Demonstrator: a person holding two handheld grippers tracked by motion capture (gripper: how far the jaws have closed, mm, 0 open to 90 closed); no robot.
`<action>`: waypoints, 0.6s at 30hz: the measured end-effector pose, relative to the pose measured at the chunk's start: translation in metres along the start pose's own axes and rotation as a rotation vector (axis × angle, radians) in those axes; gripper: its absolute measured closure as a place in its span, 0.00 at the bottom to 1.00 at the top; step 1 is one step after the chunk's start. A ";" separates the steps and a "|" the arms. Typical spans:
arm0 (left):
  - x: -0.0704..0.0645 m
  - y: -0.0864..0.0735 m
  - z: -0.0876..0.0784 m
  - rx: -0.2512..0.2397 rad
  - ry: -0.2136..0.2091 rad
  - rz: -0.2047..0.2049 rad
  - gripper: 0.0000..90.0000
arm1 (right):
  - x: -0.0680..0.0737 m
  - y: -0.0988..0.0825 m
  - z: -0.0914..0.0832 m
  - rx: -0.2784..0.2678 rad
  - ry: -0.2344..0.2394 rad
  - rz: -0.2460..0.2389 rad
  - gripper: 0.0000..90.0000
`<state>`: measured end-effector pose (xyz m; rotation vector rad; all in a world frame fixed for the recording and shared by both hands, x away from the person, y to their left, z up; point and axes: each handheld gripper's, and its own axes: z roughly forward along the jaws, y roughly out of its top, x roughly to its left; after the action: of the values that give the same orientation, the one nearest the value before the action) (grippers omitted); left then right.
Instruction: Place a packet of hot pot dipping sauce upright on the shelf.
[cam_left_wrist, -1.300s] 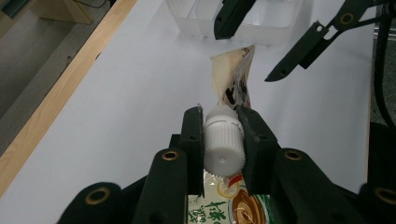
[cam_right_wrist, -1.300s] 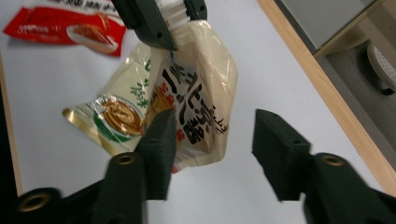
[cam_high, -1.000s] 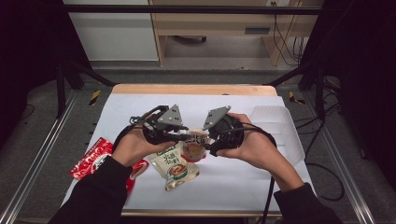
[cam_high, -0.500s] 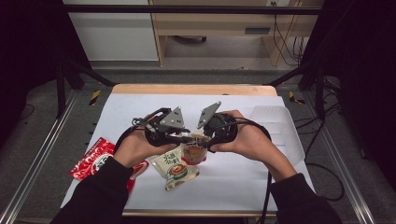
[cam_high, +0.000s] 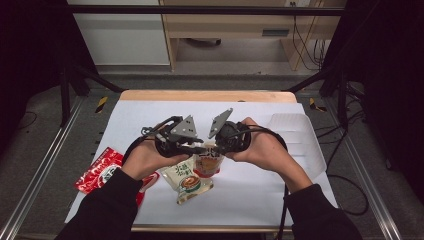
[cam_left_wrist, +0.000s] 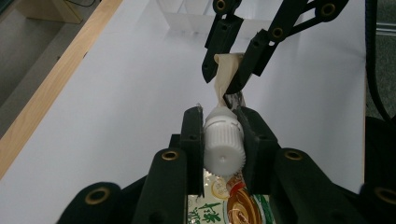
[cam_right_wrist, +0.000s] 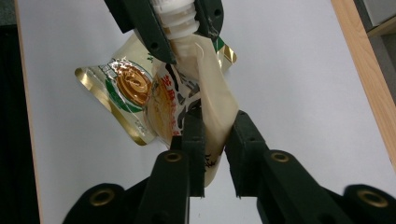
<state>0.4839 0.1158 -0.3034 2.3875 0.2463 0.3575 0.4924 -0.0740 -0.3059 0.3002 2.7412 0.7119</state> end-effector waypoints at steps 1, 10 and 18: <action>0.000 0.000 0.000 -0.003 0.001 -0.002 0.82 | 0.000 0.000 0.000 -0.004 -0.001 0.000 0.91; 0.002 -0.005 0.003 -0.036 0.005 -0.044 0.80 | 0.001 0.001 -0.005 0.003 -0.022 -0.008 0.97; 0.002 -0.013 -0.002 -0.096 0.054 -0.102 0.37 | -0.010 -0.004 -0.020 0.018 -0.062 -0.010 0.97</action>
<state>0.4837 0.1271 -0.3103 2.2636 0.3660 0.3777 0.4946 -0.0889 -0.2891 0.3071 2.6897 0.6642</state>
